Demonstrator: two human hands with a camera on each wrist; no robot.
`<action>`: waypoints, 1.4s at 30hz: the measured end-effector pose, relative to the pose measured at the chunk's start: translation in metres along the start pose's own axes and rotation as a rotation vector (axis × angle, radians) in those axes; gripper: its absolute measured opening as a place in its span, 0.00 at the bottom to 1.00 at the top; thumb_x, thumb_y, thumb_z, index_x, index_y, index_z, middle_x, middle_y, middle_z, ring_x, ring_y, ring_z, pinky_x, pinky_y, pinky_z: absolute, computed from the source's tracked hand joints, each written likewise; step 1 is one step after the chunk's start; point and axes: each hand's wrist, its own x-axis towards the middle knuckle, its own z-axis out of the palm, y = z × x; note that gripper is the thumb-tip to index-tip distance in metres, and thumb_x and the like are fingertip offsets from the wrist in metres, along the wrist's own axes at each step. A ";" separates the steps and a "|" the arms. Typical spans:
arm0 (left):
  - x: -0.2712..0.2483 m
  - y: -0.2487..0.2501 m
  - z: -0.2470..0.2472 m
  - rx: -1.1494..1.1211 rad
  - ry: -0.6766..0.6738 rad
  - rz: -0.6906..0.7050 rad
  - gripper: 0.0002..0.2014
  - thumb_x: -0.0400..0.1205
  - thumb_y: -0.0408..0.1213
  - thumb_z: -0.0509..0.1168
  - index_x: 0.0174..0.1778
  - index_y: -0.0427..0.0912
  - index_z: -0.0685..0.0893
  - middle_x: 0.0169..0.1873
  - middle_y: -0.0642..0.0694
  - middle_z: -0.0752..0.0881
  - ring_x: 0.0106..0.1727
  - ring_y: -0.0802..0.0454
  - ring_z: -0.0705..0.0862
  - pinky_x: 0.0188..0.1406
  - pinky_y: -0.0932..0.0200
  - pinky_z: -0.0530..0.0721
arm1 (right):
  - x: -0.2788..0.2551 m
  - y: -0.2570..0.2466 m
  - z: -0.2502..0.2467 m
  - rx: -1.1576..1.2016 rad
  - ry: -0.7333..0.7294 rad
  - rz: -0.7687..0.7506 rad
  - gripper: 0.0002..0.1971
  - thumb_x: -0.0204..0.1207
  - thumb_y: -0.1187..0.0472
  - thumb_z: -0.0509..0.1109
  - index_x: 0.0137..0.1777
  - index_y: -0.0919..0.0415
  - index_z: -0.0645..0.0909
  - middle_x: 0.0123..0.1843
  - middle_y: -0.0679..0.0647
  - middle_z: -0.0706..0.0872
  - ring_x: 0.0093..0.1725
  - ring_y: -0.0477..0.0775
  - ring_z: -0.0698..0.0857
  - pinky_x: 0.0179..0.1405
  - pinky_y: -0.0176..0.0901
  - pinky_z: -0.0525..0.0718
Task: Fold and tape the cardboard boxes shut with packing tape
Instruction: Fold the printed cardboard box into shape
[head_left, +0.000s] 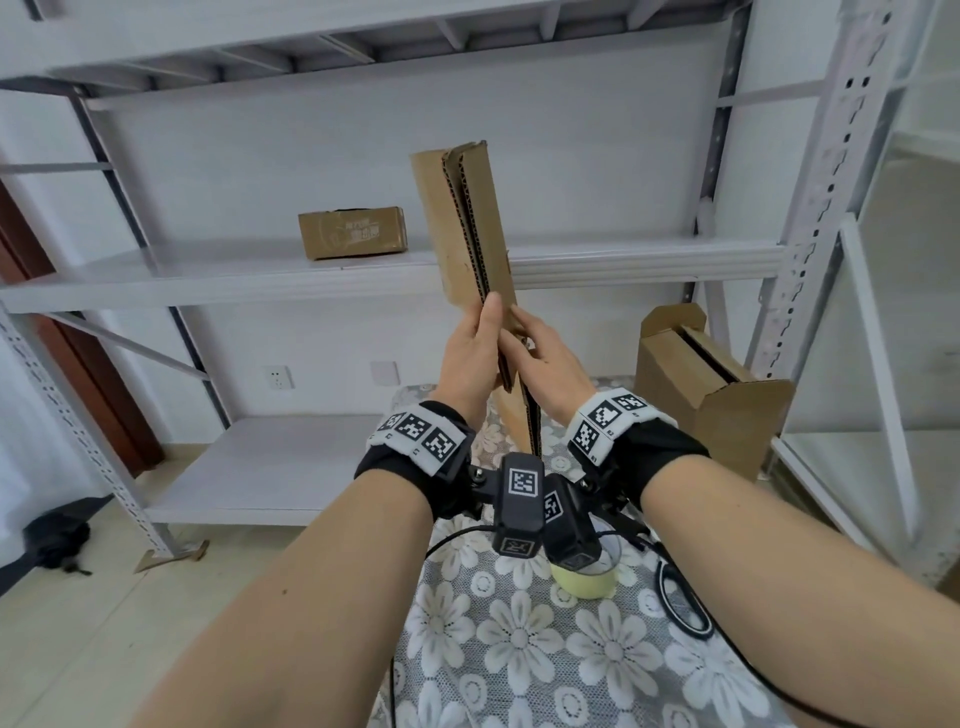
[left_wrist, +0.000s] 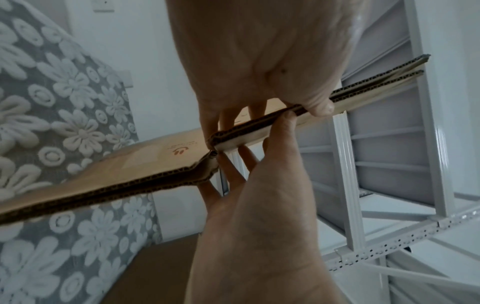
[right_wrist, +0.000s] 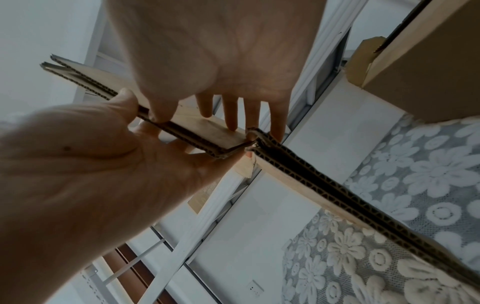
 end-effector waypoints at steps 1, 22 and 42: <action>0.000 -0.001 0.001 -0.014 -0.004 -0.012 0.20 0.87 0.57 0.54 0.68 0.52 0.79 0.60 0.45 0.88 0.62 0.49 0.86 0.65 0.44 0.83 | 0.000 0.001 -0.001 0.000 0.006 0.001 0.32 0.81 0.38 0.57 0.82 0.49 0.60 0.74 0.51 0.72 0.70 0.47 0.75 0.66 0.40 0.72; 0.004 -0.010 0.007 0.359 0.284 0.101 0.16 0.85 0.28 0.56 0.69 0.36 0.78 0.62 0.38 0.84 0.64 0.41 0.81 0.67 0.50 0.77 | 0.007 0.002 -0.016 -0.209 0.262 0.048 0.19 0.87 0.53 0.52 0.63 0.62 0.79 0.55 0.62 0.86 0.53 0.64 0.83 0.48 0.48 0.78; -0.018 -0.009 -0.050 0.725 0.555 0.296 0.27 0.82 0.22 0.54 0.72 0.52 0.81 0.56 0.43 0.88 0.57 0.42 0.84 0.58 0.59 0.78 | -0.030 0.038 -0.028 -0.100 0.431 0.005 0.16 0.87 0.58 0.55 0.66 0.65 0.79 0.56 0.60 0.87 0.55 0.60 0.84 0.51 0.41 0.76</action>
